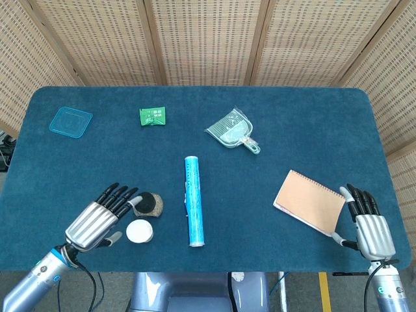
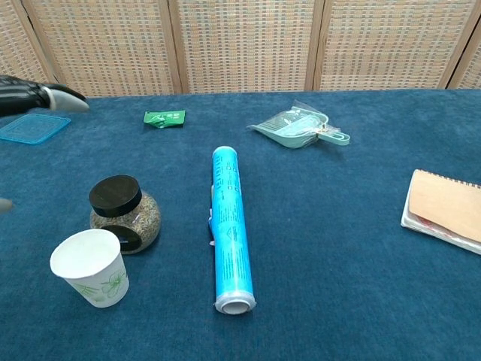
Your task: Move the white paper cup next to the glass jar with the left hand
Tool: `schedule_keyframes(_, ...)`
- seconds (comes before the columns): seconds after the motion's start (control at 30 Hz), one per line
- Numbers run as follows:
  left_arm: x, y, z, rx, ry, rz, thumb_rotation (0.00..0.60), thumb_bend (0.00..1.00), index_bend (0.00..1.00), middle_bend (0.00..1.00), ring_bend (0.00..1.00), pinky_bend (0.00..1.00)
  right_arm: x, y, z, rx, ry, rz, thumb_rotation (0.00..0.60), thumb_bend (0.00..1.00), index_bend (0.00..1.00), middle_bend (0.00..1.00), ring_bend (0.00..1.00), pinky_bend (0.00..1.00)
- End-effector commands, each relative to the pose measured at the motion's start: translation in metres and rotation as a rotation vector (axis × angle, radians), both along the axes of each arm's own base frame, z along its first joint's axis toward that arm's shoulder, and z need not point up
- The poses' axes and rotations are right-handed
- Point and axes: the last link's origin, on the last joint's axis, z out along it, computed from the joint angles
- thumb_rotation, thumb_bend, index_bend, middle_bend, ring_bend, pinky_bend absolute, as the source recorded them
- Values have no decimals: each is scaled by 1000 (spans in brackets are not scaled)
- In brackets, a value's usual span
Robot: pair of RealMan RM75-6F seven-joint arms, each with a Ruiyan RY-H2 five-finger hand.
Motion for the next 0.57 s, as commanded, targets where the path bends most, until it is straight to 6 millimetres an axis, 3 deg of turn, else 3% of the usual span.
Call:
schedule_keyframes(0.03, -23, -10, 20, 174, -63, 63, 600, 292, 0, 0, 0, 0, 0, 0, -1, 1, 1, 4, 600, 3, 0, 0, 0, 0)
schedule_keyframes(0.27, -67, -35, 29, 407, -113, 199, 600, 290, 0, 0, 0, 0, 3, 1, -3, -7, 23, 32, 600, 4, 0, 0, 0, 0)
schedule_keyframes(0.57, -111, -52, 16, 431, -91, 337, 600, 274, 0, 0, 0, 0, 5, 2, -5, -16, 41, 53, 600, 3, 0, 0, 0, 0)
